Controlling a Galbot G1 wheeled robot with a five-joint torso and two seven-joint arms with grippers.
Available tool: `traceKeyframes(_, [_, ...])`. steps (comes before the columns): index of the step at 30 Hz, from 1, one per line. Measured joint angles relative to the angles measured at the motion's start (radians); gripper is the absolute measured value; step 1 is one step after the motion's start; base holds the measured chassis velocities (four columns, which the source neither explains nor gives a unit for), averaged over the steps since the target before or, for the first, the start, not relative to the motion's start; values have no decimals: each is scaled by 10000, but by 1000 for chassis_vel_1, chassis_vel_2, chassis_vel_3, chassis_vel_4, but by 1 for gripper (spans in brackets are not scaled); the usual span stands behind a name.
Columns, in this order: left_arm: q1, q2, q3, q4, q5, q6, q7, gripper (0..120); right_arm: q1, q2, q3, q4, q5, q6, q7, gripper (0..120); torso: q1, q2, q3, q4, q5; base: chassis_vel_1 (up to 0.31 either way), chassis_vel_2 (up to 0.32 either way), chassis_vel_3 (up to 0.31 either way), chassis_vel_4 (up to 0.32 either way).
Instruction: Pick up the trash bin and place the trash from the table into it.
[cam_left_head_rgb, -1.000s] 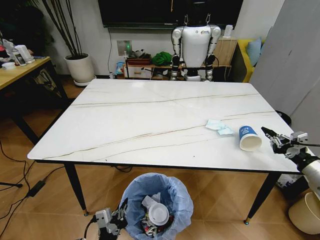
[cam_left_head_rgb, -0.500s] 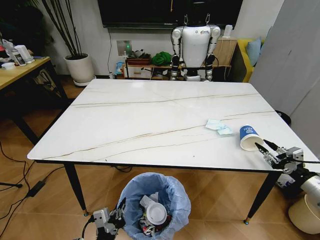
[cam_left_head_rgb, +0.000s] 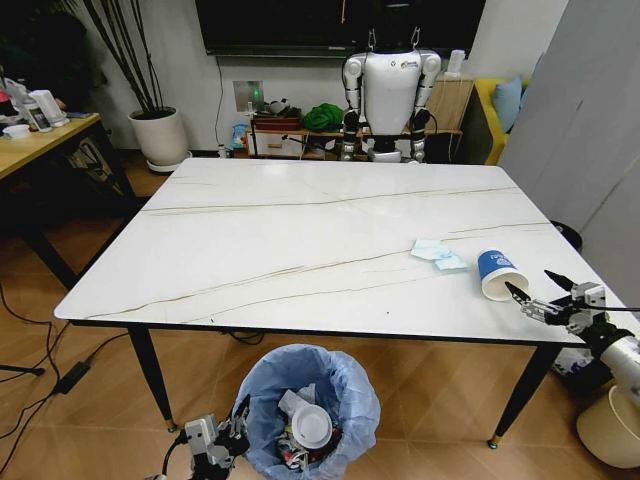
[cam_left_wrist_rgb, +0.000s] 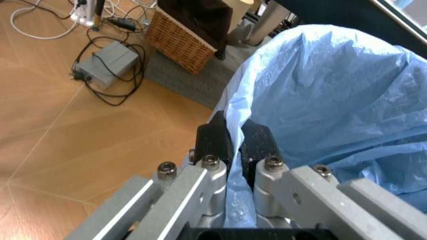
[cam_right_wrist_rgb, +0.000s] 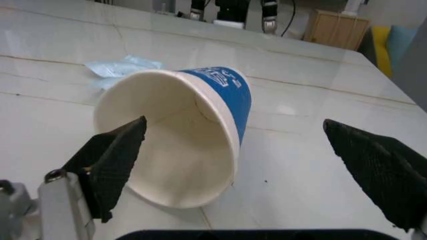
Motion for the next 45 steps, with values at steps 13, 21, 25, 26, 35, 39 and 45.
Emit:
traceKeyframes(13, [-33,-107,52,57,51,0,2,0,122,-126,-70,-305,144,10,-71,43,0,0,0,-3,-5,0,0,0,0])
traceKeyframes(21, [-46,-116,68,95,66,-3,12,0,136,-171,-67,-317,178,14,-86,14,0,0,-1,-3,-5,0,0,0,0])
traceKeyframes(25, [-63,-95,79,95,53,-3,10,0,126,-206,-41,-317,201,14,-107,1,0,0,-1,-3,-5,0,0,0,0])
traceKeyframes(26, [-68,-86,87,95,47,-3,5,0,111,-209,-23,-318,201,18,-127,0,0,0,-1,-3,-5,0,0,0,0])
traceKeyframes(35, [-115,207,455,180,-24,12,-56,0,-1084,-405,1399,1127,836,198,-653,0,-1,0,-1,-3,-5,0,0,0,0])
traceKeyframes(39, [-184,369,550,186,-120,33,-90,0,-1961,-649,2306,2385,1115,331,-928,0,0,0,-1,-4,-8,0,0,0,0])
traceKeyframes(45, [-442,537,566,78,-377,111,-146,0,-3524,-1042,2935,5484,985,655,-1418,0,0,0,-1,-1,-7,0,0,0,0])
